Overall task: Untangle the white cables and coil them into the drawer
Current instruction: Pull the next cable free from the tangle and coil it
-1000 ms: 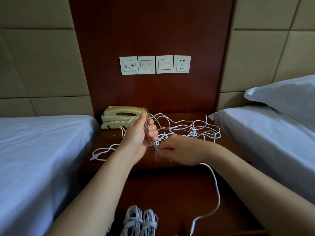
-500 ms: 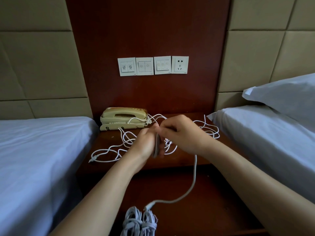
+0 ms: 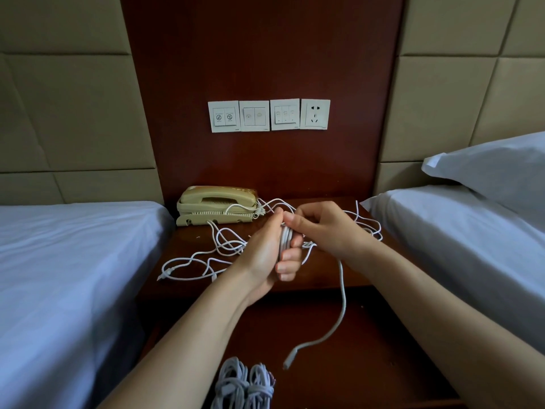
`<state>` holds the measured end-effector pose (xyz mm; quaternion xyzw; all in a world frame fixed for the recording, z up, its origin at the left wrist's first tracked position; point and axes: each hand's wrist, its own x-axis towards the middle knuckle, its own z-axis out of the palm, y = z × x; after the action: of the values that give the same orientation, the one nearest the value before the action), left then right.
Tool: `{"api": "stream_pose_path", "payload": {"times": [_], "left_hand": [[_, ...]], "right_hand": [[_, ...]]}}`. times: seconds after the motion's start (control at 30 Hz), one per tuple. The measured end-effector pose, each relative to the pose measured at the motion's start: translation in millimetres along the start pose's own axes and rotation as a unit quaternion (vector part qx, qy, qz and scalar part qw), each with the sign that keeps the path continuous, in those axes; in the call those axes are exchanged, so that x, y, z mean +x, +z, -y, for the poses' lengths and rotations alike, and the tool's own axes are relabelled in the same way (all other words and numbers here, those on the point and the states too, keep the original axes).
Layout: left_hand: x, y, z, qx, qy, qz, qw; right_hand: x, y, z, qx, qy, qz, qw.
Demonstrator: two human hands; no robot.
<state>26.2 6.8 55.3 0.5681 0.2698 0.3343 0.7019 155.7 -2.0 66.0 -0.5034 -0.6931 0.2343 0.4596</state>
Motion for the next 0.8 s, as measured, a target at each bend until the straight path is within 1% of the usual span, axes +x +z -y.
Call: {"api": "stream_pose_path", "payload": {"times": [0.17, 0.23, 0.47, 0.6, 0.73, 0.8], "left_hand": [[-4.1, -2.2, -3.2, 0.016, 0.002, 0.044, 0.999], [-4.1, -1.9, -3.2, 0.026, 0.010, 0.044, 0.999], [-1.5, -4.3, -2.4, -0.038, 0.048, 0.008, 0.998], [1.2, -9.9, -5.1, -0.102, 0.069, -0.025, 0.992], [4.5, -12.8, -5.4, -0.138, 0.070, -0.070, 0.985], [7.2, -15.0, -6.1, -0.172, 0.070, -0.099, 0.978]], "right_hand": [[-1.0, -2.2, -9.0, 0.039, 0.049, -0.010, 0.998], [-1.1, -4.1, -13.1, 0.040, 0.067, -0.013, 0.997], [0.6, 9.3, -21.3, 0.005, 0.051, -0.010, 0.999], [0.2, 18.6, -28.2, -0.081, 0.031, -0.005, 0.996], [-3.0, 23.6, -22.8, -0.116, 0.030, 0.025, 0.992], [-5.6, 25.5, -16.7, -0.141, 0.023, 0.050, 0.988]]}}
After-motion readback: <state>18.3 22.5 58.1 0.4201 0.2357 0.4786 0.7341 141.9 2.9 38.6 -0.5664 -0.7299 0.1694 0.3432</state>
